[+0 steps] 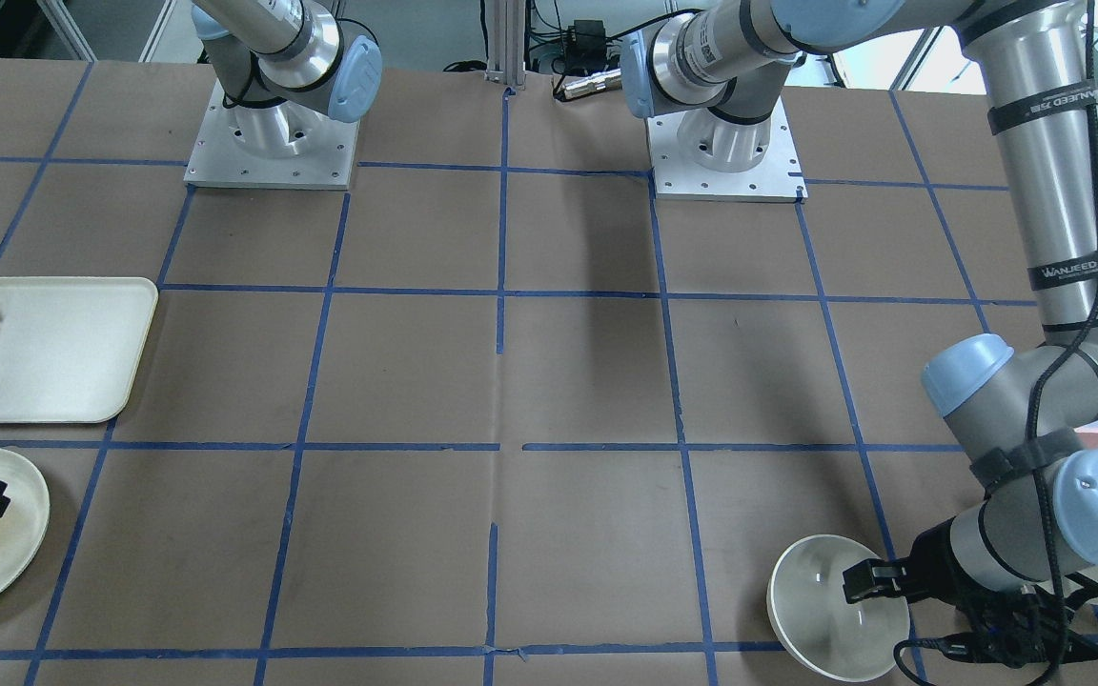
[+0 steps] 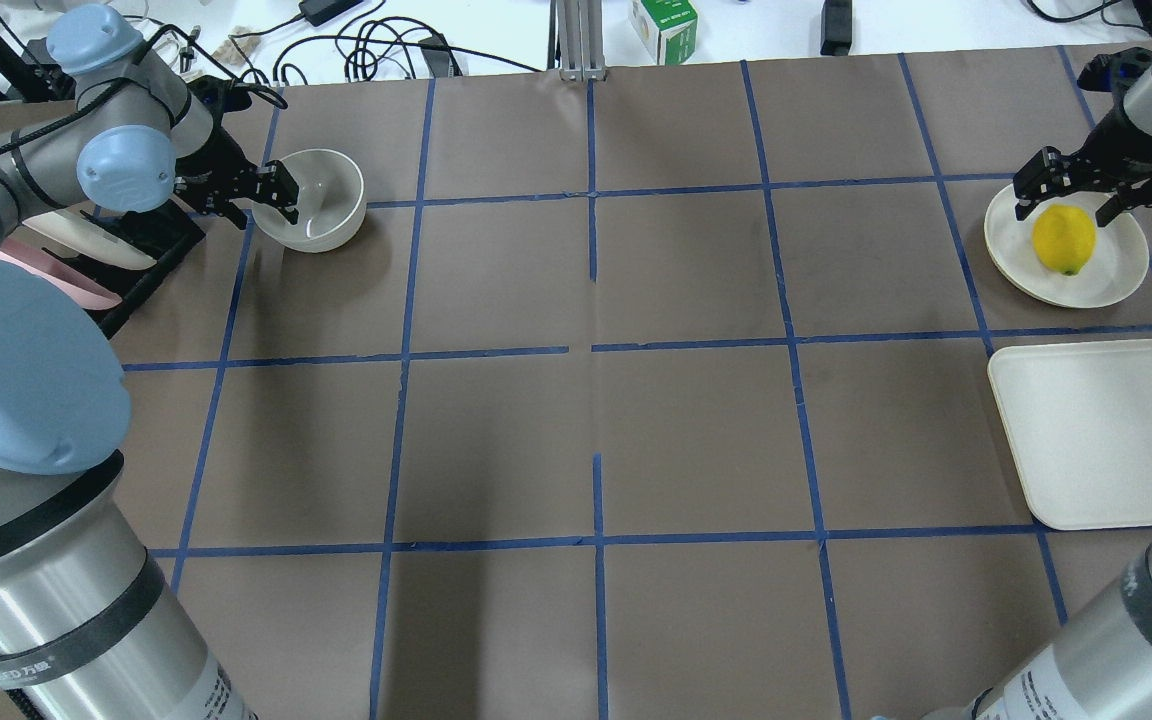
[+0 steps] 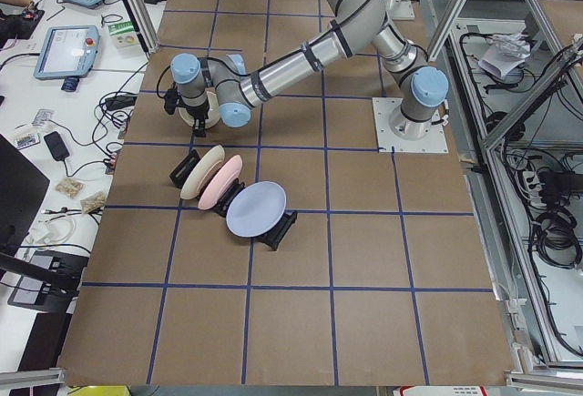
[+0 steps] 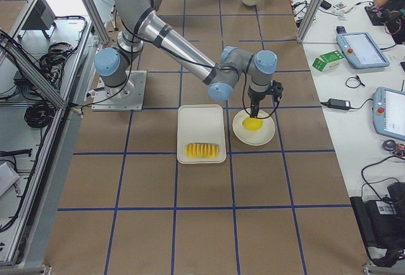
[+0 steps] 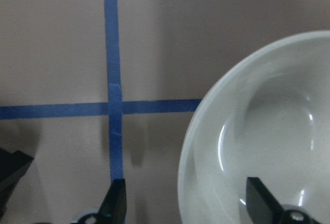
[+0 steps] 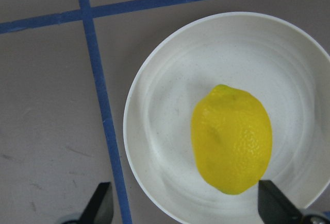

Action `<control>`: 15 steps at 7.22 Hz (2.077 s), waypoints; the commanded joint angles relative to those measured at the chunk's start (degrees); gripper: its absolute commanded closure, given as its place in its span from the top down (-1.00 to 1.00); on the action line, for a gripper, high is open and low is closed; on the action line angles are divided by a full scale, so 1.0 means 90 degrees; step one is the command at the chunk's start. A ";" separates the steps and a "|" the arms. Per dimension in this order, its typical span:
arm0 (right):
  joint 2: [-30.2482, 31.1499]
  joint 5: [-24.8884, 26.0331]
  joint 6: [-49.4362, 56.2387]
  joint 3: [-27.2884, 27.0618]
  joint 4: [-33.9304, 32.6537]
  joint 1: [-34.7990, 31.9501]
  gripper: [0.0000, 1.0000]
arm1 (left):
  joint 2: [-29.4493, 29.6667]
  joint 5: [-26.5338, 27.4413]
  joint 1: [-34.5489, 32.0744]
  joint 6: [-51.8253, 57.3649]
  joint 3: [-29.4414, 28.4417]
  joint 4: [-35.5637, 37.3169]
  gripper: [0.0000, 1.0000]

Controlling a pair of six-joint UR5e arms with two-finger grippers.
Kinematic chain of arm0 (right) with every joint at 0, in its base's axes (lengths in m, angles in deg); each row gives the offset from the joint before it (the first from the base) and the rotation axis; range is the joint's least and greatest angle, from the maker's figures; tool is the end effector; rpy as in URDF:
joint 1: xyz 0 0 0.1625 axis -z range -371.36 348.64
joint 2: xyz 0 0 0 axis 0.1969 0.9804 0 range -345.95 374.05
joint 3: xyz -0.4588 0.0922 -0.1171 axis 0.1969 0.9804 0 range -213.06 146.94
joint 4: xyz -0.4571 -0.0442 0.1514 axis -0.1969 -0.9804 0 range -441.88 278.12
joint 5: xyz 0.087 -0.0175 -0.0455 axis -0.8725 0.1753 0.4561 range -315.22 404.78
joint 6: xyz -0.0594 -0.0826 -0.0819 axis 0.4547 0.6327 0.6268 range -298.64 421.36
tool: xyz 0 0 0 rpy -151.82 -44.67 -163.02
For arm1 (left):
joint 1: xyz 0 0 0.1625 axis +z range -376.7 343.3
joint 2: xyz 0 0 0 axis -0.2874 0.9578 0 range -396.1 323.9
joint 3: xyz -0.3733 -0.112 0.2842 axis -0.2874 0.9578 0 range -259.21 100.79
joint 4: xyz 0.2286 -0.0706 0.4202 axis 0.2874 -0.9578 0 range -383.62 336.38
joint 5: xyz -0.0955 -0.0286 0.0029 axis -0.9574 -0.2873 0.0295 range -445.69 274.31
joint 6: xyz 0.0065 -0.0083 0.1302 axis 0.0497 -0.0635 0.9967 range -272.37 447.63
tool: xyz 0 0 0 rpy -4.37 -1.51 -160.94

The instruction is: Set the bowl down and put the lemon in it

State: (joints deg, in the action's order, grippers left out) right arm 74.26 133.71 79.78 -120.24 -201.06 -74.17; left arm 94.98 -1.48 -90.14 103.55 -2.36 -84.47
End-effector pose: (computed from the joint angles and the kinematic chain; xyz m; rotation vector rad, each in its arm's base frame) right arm -0.2258 -0.7368 0.2437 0.2393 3.1296 -0.0672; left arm 0.0963 -0.8374 0.1807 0.0156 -3.0497 0.0744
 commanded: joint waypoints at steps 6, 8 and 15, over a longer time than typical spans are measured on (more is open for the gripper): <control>-0.0723 -0.0018 -0.0025 0.0058 -0.0603 0.0261 0.93 | -0.0693 -0.0489 -0.0645 -0.0915 0.0180 -0.0607 -1.00; -0.0714 0.0030 -0.0016 0.0058 -0.0566 0.0261 -0.99 | -0.1736 -0.1169 -0.1155 -0.1211 0.1569 -0.0564 -1.00; 0.0885 0.0158 -0.0732 0.0039 0.1239 -0.0556 -1.00 | -0.2299 -0.0577 -0.3169 -0.3722 0.3852 0.2841 -1.00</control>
State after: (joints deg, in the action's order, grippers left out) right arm 79.40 135.17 77.21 -119.88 -192.58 -75.90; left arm 73.64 -6.88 -118.14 70.69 30.96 -62.55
